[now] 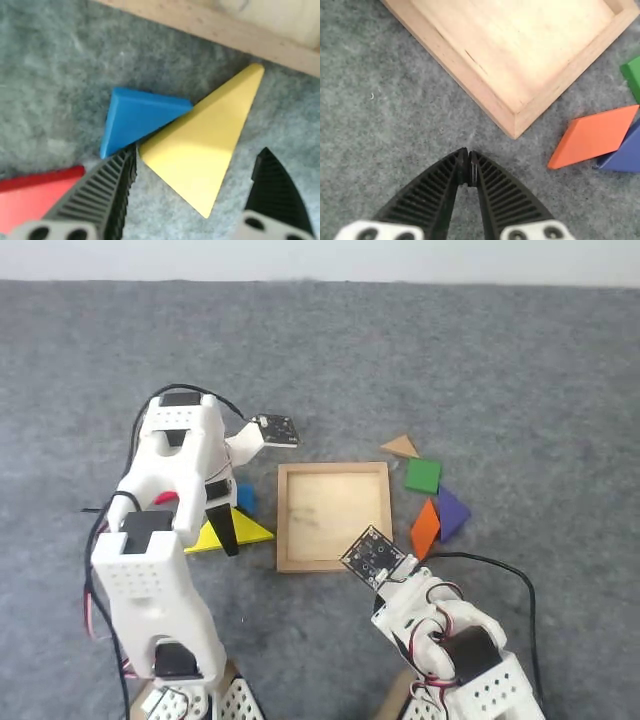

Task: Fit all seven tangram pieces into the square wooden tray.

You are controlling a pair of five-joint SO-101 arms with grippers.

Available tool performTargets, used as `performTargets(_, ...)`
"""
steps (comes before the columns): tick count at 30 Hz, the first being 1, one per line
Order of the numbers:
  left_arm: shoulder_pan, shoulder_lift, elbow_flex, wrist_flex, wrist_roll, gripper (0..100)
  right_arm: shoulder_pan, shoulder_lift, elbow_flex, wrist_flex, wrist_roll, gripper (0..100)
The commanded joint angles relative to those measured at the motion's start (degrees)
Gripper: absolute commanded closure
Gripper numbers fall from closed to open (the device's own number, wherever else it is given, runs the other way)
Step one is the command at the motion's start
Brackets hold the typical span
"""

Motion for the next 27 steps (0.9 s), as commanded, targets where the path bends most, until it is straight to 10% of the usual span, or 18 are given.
performTargets(1,0.7,-0.3,0.1,-0.8,2.6,64,-0.1,-0.8,1.0,0.3,0.1,99.0)
performTargets(27,1.8,-1.0,2.7,-6.5,6.5,64,-0.1,-0.8,1.0,0.3,0.1,99.0)
